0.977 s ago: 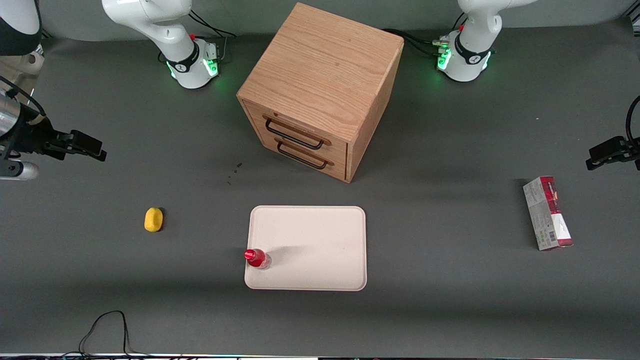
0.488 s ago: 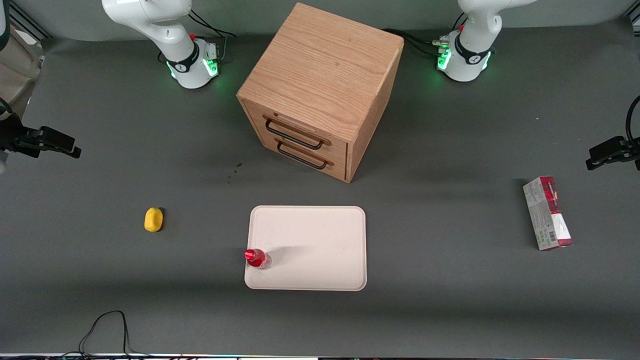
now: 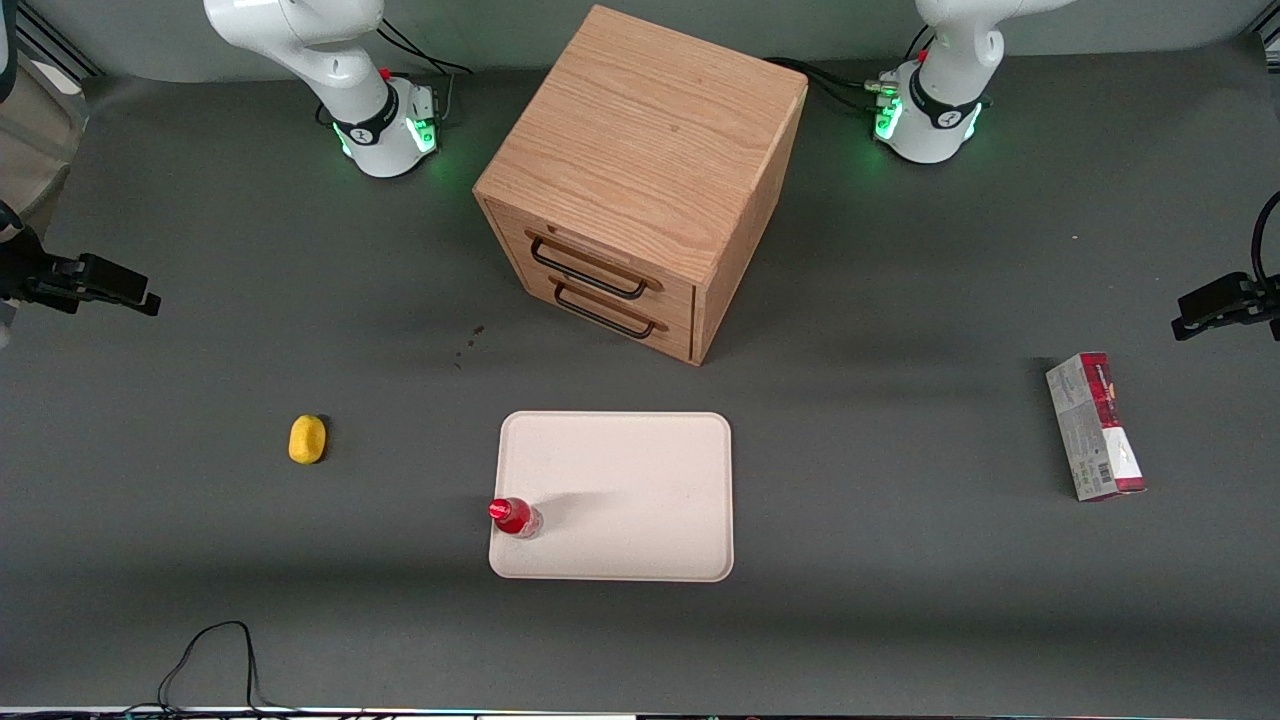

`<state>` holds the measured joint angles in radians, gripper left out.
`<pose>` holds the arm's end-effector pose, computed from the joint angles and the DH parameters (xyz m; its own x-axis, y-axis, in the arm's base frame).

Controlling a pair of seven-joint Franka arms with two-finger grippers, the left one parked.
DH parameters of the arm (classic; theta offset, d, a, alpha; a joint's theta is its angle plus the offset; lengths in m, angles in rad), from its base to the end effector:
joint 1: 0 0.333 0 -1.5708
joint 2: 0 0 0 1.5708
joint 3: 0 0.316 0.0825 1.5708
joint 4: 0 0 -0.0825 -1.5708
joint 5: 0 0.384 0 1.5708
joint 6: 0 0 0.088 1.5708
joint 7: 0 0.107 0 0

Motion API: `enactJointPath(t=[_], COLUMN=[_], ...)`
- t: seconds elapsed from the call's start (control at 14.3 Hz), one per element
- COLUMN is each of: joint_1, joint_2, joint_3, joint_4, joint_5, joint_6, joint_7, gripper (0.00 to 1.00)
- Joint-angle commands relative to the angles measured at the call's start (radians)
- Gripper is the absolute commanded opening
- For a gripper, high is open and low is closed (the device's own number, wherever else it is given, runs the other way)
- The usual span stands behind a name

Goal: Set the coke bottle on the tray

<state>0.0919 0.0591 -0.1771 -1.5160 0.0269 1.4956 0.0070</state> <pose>0.5628 -0.0419 0.6113 0.9928 -0.0903 -0.0786 -0.0918 -0.9956 -0.0160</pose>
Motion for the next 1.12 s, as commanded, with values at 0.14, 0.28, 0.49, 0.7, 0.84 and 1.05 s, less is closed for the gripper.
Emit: enactJointPath(t=[0.14,0.28,0.49,0.7,0.84,1.05], joint_1=[-0.009,-0.006,-0.005,0.003,0.003,0.003], joint_2=[-0.024,-0.025,-0.024,-0.024,-0.024,-0.024], joint_3=[0.018,0.018,0.018,0.019,0.019,0.019], joint_4=[-0.017,-0.013,-0.012,-0.012,-0.012,-0.012], joint_5=[-0.012,-0.013,-0.048,-0.07,-0.07,-0.068], joint_6=[-0.014,-0.014,-0.011,-0.008,-0.008,-0.008], joint_7=[0.019,0.019,0.018,0.014,0.013,0.013], gripper=[1.0,1.0,1.0,1.0,1.0,1.0])
